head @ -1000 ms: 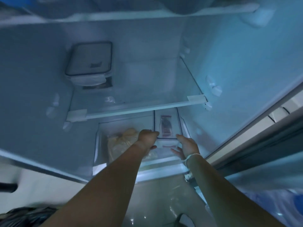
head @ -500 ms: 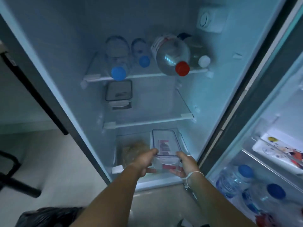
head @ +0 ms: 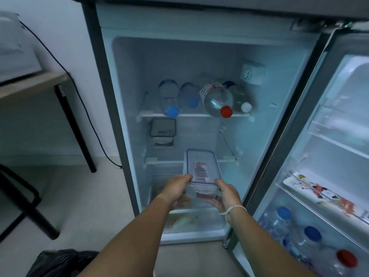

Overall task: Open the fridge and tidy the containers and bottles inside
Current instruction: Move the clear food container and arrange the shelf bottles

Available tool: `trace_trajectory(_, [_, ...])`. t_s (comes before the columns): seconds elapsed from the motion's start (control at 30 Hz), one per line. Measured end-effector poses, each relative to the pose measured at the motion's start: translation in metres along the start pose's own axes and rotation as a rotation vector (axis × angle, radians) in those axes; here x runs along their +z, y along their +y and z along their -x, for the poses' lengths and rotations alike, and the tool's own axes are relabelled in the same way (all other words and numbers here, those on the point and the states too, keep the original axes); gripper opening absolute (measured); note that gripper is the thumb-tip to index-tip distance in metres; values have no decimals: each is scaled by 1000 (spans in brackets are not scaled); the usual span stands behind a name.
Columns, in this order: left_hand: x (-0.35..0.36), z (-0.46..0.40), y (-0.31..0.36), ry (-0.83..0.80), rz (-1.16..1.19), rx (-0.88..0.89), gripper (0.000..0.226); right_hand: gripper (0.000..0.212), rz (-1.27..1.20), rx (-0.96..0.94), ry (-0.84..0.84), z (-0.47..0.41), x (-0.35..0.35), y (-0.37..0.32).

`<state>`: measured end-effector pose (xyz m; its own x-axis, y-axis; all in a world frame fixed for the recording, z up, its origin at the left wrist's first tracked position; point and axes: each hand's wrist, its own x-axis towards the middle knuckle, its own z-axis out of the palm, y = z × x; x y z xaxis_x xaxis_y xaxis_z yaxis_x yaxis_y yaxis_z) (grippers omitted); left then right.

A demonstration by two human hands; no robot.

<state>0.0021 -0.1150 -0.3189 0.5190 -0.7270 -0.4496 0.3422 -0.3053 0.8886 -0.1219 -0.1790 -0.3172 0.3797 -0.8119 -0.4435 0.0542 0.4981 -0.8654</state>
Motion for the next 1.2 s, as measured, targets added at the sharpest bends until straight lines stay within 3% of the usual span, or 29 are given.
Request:
trace_trajectory(0.3, [-7,-31,28,51,-3,88,14,8,2,-88,-15,-32,25,-22])
trace_trajectory(0.5, [-9,-68,40,82,-38,86,49,17,12,-93,25,-80,36,-21])
trace_trajectory(0.67, [-11,-101,42,72,-48,86,52,29,-16,-97,89,-114,44,-12])
trace_trajectory(0.77, [-9,-116,38,78,-79,72,59,23,9,-119,143,-129,47,-8])
trace_trajectory(0.93, [-10,-135,40,37,-151,99,51,32,39,-138,248,-146,57,-11])
trace_trajectory(1.03, [-11,-143,50,70,-280,130,54,28,85,-179,290,-152,66,-15])
trace_trajectory(1.13, [-15,-146,62,156,-691,207,58,26,167,-252,323,-155,70,-17])
trace_trajectory(1.2, [-18,-145,73,204,-847,301,53,28,278,-334,315,-152,74,-20])
